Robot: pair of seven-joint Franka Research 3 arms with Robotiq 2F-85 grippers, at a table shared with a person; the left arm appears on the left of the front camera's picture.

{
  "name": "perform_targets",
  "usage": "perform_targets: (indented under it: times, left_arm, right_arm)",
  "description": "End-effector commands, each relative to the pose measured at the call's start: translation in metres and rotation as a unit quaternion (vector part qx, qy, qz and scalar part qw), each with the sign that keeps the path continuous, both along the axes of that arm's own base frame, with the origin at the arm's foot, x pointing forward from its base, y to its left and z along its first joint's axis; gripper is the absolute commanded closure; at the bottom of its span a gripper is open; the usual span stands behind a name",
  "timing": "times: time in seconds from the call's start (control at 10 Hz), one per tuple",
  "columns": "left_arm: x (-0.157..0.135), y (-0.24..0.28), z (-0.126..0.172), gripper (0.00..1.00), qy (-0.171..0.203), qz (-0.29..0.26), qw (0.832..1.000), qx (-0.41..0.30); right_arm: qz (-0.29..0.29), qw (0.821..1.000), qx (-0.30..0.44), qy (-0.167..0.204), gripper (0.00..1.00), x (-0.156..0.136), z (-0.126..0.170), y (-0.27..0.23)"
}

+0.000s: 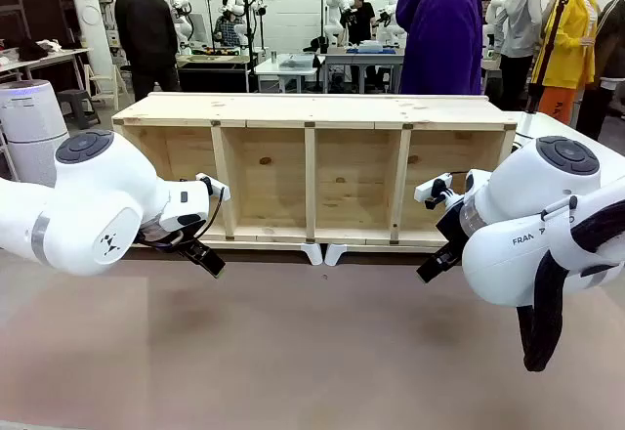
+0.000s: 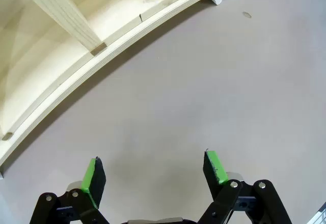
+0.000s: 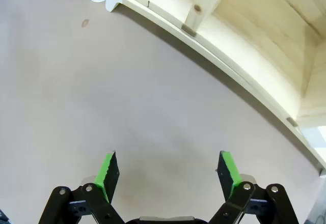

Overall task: Perform cable management.
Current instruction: When the cord part of the Power Cable appears at the lower middle area of the table and stops, grasp the cord part of the Power Cable.

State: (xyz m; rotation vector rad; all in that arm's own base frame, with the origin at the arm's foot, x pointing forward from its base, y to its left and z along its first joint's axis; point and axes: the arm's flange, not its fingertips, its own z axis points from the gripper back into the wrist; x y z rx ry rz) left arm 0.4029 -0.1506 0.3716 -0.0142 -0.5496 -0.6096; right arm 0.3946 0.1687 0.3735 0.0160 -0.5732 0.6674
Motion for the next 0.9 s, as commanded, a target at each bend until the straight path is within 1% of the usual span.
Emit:
perform_targets:
  times: [0.0,0.8]
  left_arm:
    - [0.0,-0.0001,0.0,0.0,0.0,0.0,1.0,0.0]
    - [-0.0006,-0.0017,0.0,0.0,0.0,-0.002,1.0,0.001]
  right_arm:
    - [0.0,1.0,0.0,0.0,0.0,0.0,0.0,0.0]
    - [0.001,1.0,-0.001,0.0,0.0,-0.0001,0.0,0.0002]
